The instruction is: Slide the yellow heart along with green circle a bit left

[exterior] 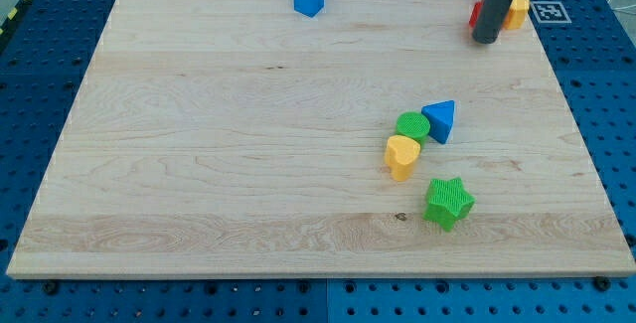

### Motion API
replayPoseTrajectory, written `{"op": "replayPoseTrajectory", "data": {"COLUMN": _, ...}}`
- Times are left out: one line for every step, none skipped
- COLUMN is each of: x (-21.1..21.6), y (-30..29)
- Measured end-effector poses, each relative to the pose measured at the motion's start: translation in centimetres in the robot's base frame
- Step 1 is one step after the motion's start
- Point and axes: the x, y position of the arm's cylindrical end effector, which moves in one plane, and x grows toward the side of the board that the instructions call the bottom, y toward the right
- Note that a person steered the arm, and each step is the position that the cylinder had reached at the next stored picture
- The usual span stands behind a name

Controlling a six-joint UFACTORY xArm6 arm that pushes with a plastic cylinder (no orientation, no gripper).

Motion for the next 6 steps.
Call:
{"op": "replayPoseTrajectory", "data": {"x": -0.9, "y": 0.0}}
{"op": "replayPoseTrajectory", "data": {"x": -1.0, "y": 0.1}}
{"op": "replayPoseTrajectory", "data": {"x": 0.8, "y": 0.1}}
{"op": "replayPoseTrajectory", "data": {"x": 8.7, "y": -0.5}}
{"op": "replayPoseTrajectory", "data": {"x": 14.9, "y": -2.7}}
{"op": "replayPoseTrajectory", "data": {"x": 19.3, "y": -7.7}}
